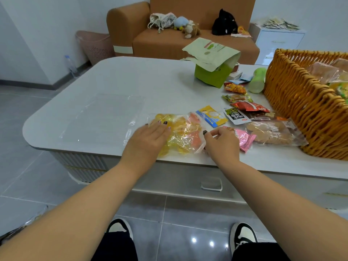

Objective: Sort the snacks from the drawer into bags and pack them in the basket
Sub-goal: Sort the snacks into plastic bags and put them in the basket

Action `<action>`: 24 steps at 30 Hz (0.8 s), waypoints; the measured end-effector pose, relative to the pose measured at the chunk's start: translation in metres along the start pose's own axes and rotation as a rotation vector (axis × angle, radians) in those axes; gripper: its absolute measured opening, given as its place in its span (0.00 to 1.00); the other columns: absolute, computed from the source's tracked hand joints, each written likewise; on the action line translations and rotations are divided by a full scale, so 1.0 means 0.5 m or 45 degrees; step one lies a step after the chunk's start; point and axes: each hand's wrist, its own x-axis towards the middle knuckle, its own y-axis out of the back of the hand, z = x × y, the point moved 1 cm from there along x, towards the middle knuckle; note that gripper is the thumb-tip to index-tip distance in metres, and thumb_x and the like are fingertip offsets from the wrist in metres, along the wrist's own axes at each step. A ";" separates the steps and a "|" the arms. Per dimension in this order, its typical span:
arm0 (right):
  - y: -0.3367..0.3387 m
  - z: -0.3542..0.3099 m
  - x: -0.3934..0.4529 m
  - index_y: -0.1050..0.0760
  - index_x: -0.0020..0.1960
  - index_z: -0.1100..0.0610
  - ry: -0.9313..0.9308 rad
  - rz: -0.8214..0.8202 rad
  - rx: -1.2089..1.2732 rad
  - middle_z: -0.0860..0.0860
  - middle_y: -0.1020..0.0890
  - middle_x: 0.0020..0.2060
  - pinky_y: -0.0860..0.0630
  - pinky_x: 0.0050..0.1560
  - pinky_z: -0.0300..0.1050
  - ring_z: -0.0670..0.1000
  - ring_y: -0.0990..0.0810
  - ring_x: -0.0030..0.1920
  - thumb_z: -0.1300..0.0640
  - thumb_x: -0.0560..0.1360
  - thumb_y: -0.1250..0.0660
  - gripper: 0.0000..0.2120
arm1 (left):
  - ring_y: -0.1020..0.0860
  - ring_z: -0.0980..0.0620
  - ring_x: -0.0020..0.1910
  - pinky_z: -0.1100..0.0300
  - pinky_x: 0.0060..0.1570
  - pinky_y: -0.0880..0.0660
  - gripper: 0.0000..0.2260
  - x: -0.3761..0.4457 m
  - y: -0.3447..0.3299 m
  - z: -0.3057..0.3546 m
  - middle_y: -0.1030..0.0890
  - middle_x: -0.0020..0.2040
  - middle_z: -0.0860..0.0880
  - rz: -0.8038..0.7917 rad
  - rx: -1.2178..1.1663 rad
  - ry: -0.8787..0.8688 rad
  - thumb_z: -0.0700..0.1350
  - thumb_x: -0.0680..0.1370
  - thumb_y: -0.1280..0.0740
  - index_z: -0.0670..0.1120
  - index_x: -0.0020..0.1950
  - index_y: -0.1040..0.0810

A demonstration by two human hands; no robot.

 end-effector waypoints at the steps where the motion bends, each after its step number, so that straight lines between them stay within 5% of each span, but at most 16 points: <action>1: 0.002 -0.002 -0.001 0.24 0.41 0.54 -0.017 -0.015 0.023 0.51 0.17 0.34 0.22 0.49 0.50 0.53 0.18 0.41 0.52 0.76 0.35 0.07 | 0.20 0.38 0.58 0.42 0.50 0.20 0.25 -0.005 -0.004 0.003 0.19 0.60 0.39 -0.057 0.015 -0.032 0.32 0.72 0.50 0.36 0.61 0.20; 4: 0.009 -0.006 0.001 0.22 0.36 0.60 -0.116 -0.077 0.141 0.51 0.18 0.27 0.20 0.49 0.54 0.54 0.17 0.37 0.57 0.75 0.34 0.11 | 0.25 0.39 0.66 0.41 0.60 0.25 0.29 -0.012 -0.001 0.011 0.24 0.67 0.39 -0.279 -0.036 0.044 0.37 0.72 0.54 0.36 0.67 0.24; 6: 0.018 -0.008 0.005 0.22 0.35 0.63 -0.182 -0.109 0.217 0.52 0.18 0.26 0.20 0.50 0.56 0.54 0.16 0.36 0.59 0.74 0.34 0.11 | 0.36 0.43 0.75 0.45 0.73 0.39 0.31 -0.017 0.001 0.018 0.33 0.75 0.41 -0.357 -0.156 0.144 0.45 0.74 0.57 0.38 0.74 0.32; 9: 0.022 -0.016 0.005 0.21 0.48 0.59 -0.165 -0.072 0.156 0.54 0.16 0.42 0.23 0.55 0.52 0.55 0.18 0.46 0.60 0.72 0.33 0.05 | 0.47 0.46 0.79 0.45 0.75 0.53 0.32 -0.023 -0.003 0.029 0.44 0.79 0.44 -0.361 -0.154 0.159 0.57 0.78 0.56 0.42 0.78 0.40; 12: 0.010 -0.028 -0.025 0.31 0.68 0.62 0.607 0.321 -0.399 0.60 0.27 0.65 0.40 0.67 0.49 0.59 0.31 0.66 0.66 0.71 0.36 0.25 | 0.57 0.52 0.79 0.47 0.76 0.58 0.32 -0.028 -0.018 0.021 0.53 0.81 0.51 -0.394 -0.171 0.198 0.62 0.78 0.58 0.49 0.80 0.48; 15: -0.049 -0.021 -0.068 0.33 0.71 0.65 1.319 0.071 -0.601 0.61 0.31 0.71 0.42 0.72 0.58 0.60 0.37 0.73 0.65 0.71 0.46 0.29 | 0.59 0.53 0.79 0.48 0.76 0.57 0.31 -0.032 -0.025 0.012 0.56 0.80 0.54 -0.390 -0.223 0.213 0.62 0.78 0.57 0.52 0.80 0.51; 18: -0.081 0.008 -0.078 0.37 0.74 0.64 1.211 -0.171 -0.721 0.59 0.35 0.74 0.39 0.72 0.59 0.58 0.39 0.75 0.56 0.76 0.47 0.27 | 0.62 0.53 0.79 0.49 0.76 0.56 0.32 -0.039 -0.030 0.012 0.61 0.79 0.54 -0.429 -0.257 0.192 0.61 0.77 0.58 0.50 0.80 0.54; 24: -0.079 0.018 -0.074 0.48 0.77 0.67 0.980 -0.191 -0.726 0.62 0.49 0.77 0.52 0.77 0.53 0.59 0.54 0.78 0.42 0.77 0.49 0.38 | 0.67 0.53 0.77 0.55 0.76 0.59 0.35 -0.045 -0.041 0.016 0.67 0.79 0.50 -0.448 -0.331 0.255 0.61 0.76 0.59 0.48 0.80 0.60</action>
